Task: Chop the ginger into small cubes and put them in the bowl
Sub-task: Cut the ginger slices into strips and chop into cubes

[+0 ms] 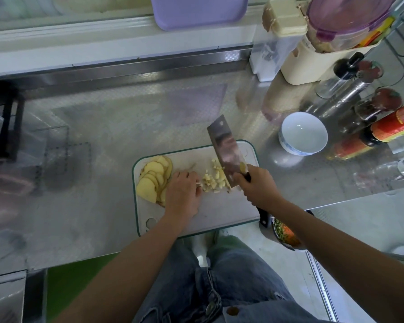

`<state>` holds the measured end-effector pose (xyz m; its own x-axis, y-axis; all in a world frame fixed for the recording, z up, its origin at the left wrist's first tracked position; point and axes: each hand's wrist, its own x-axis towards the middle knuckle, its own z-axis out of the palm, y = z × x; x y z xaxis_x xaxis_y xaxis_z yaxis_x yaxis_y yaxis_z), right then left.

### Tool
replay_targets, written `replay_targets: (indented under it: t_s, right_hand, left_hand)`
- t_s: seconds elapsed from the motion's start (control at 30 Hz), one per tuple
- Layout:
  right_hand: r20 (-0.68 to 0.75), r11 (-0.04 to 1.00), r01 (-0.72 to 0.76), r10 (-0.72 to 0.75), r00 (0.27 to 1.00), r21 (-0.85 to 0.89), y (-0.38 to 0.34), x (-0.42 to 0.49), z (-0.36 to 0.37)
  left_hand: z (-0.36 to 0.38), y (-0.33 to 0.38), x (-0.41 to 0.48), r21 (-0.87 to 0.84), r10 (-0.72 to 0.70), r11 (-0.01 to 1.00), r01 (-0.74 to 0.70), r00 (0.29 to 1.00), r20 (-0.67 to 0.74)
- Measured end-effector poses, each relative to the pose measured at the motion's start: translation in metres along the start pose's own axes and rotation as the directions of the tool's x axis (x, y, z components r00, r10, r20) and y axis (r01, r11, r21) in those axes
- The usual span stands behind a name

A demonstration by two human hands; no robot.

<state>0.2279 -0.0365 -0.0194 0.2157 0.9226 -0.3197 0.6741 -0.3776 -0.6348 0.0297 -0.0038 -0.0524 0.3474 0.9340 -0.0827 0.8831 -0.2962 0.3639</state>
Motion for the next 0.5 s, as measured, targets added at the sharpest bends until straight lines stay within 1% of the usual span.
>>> replay_targets:
  t_s: [0.1,0.23,0.3,0.4,0.43,0.5]
  right_hand:
    - [-0.016,0.991,-0.088,0.09,0.996,0.098,0.016,-0.003,-0.008]
    - [-0.016,0.961,-0.183,0.191,0.982,0.207,0.032,-0.009,-0.013]
    - [-0.014,0.952,-0.196,0.205,0.979,0.234,0.036,-0.011,-0.014]
    - [-0.013,0.947,-0.199,0.209,0.978,0.253,0.037,-0.011,-0.015]
    - [-0.007,0.948,-0.198,0.206,0.978,0.25,0.037,-0.011,-0.016]
    - [0.007,0.949,-0.195,0.2,0.98,0.246,0.037,-0.01,-0.017]
  left_hand:
    - [-0.002,0.006,0.005,0.012,0.038,0.999,-0.038,0.999,-0.014]
    - [0.001,0.022,0.017,0.02,0.177,0.984,-0.177,0.984,0.02]
    - [0.001,0.03,0.024,0.042,0.265,0.963,-0.267,0.963,0.046]
    - [0.003,0.042,0.033,0.125,0.431,0.887,-0.445,0.894,0.124]
    - [0.004,0.045,0.036,0.152,0.455,0.866,-0.476,0.877,0.152]
    - [0.005,0.048,0.04,0.189,0.464,0.848,-0.495,0.866,0.186]
